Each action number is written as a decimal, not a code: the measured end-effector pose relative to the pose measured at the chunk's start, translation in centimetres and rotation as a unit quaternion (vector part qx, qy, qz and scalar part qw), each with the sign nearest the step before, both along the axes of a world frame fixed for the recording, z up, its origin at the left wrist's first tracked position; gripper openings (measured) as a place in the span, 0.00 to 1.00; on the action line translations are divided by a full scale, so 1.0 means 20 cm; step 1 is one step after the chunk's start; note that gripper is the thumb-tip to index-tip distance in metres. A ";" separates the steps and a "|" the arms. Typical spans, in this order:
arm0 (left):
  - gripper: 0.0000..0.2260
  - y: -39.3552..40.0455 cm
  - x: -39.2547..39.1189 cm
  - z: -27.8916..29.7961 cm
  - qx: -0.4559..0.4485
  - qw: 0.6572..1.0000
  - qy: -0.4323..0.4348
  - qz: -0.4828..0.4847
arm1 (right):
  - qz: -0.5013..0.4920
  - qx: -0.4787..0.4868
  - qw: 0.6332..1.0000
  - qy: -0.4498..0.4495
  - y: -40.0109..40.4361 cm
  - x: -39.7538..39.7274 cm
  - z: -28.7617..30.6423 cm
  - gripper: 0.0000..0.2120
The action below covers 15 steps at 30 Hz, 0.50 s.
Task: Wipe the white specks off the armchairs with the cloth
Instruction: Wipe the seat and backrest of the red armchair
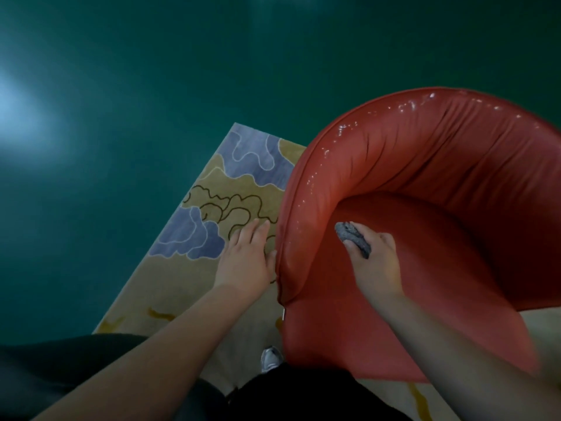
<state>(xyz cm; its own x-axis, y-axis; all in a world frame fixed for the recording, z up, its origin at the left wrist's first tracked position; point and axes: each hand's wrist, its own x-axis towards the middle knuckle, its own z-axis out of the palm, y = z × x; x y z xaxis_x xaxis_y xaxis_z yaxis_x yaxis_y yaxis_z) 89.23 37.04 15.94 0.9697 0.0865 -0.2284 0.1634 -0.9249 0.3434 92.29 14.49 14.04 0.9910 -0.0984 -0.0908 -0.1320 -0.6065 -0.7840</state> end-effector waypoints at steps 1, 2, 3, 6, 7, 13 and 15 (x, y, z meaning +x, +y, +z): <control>0.26 0.00 0.02 -0.01 -0.009 1.000 0.001 0.007 | 0.004 0.000 1.000 0.002 0.01 0.02 -0.01 0.19; 0.27 0.00 0.04 -0.02 -0.016 1.000 0.002 0.012 | 0.006 0.001 1.000 0.005 0.02 0.04 -0.02 0.19; 0.27 -0.01 0.05 -0.03 -0.024 1.000 0.006 0.017 | 0.007 0.003 1.000 0.007 0.03 0.05 -0.03 0.19; 0.27 -0.01 0.11 -0.05 -0.037 0.999 0.025 -0.001 | -0.004 0.004 1.000 0.004 0.07 0.07 -0.04 0.19; 0.27 0.00 0.13 -0.06 -0.043 0.999 0.028 -0.014 | -0.012 0.004 1.000 0.003 0.08 0.07 -0.05 0.19; 0.31 0.07 0.40 -0.13 -0.090 0.991 0.063 -0.080 | -0.070 0.003 0.997 0.016 0.21 0.08 -0.12 0.19; 0.33 0.10 0.49 -0.16 -0.100 0.984 0.080 -0.125 | -0.115 0.003 0.993 0.022 0.27 0.08 -0.14 0.19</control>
